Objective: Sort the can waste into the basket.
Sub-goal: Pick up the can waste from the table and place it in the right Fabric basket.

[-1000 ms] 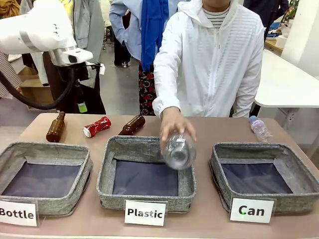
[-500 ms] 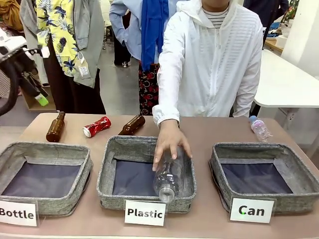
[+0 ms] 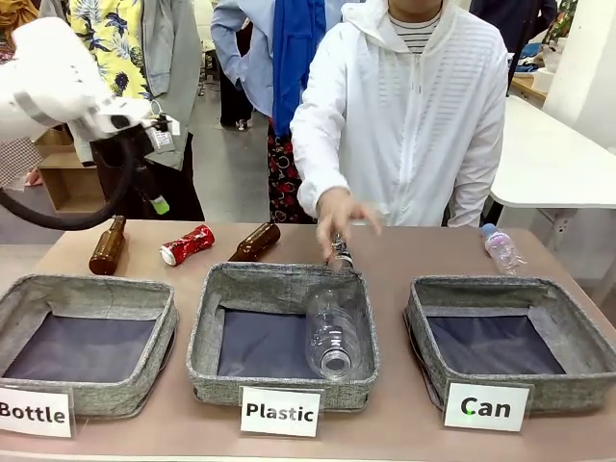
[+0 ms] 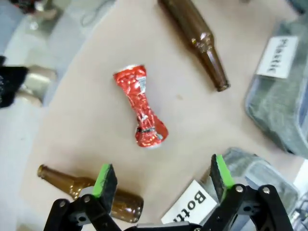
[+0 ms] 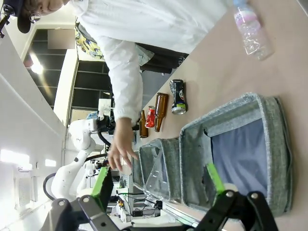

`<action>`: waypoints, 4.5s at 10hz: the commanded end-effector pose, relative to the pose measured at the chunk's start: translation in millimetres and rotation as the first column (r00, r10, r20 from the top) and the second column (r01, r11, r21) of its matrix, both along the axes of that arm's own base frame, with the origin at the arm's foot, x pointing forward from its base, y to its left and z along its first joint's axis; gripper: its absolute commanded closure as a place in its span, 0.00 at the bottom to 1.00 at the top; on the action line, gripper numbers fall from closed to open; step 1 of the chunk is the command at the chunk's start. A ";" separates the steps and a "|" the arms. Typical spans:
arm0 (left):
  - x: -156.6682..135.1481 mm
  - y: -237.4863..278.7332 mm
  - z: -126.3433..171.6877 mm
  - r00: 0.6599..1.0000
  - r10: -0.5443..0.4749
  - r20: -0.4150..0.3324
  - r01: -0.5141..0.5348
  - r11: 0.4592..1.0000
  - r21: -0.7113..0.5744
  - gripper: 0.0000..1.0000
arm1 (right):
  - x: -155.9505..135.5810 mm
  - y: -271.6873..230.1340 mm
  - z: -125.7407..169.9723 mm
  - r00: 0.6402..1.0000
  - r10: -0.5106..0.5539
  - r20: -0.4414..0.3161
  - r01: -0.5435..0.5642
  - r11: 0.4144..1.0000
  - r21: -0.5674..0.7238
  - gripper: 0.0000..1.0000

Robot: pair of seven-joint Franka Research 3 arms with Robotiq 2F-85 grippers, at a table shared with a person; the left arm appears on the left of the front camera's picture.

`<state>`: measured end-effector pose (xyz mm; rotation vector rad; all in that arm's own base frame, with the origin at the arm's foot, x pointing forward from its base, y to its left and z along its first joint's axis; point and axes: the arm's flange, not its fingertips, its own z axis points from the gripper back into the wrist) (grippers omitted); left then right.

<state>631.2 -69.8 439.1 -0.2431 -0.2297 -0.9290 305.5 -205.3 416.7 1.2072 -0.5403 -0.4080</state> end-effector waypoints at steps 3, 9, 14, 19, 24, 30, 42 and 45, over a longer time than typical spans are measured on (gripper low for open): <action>17.6 1.9 -0.3 0.996 0.071 -0.063 -0.063 0.992 0.111 0.00 | 2.6 0.2 -0.9 0.999 -0.005 0.039 0.005 1.000 0.005 0.00; 49.9 -52.0 -60.9 0.993 0.044 -0.109 -0.019 0.976 0.219 0.00 | 2.6 0.2 -0.9 0.999 -0.005 0.039 0.005 1.000 0.005 0.00; 68.5 -72.3 -98.1 0.990 0.037 -0.136 0.001 0.963 0.271 0.00 | 2.6 0.2 -0.9 0.999 -0.005 0.039 0.005 1.000 0.005 0.00; 82.6 -77.0 -115.9 0.991 0.073 -0.111 -0.033 0.945 0.326 1.00 | 2.6 0.2 -0.9 0.999 -0.005 0.039 0.005 1.000 0.005 0.00; 71.4 -71.0 -95.7 0.994 0.045 -0.095 -0.015 0.954 0.300 1.00 | 2.6 0.2 -0.9 0.999 -0.005 0.039 0.005 1.000 0.005 0.00; -87.5 24.3 74.0 0.948 -0.314 0.051 0.303 0.941 0.152 1.00 | 2.6 0.2 -0.9 0.999 -0.005 0.039 0.005 1.000 0.005 0.00; -217.7 80.4 104.9 0.823 -0.536 0.189 0.531 0.844 0.079 0.77 | 2.6 0.2 -0.9 0.999 -0.005 0.039 0.005 1.000 0.005 0.00; -248.0 -10.0 141.7 0.759 -0.581 0.294 0.568 0.812 0.136 0.77 | 2.6 0.2 -0.9 0.999 -0.005 0.039 0.005 1.000 0.005 0.00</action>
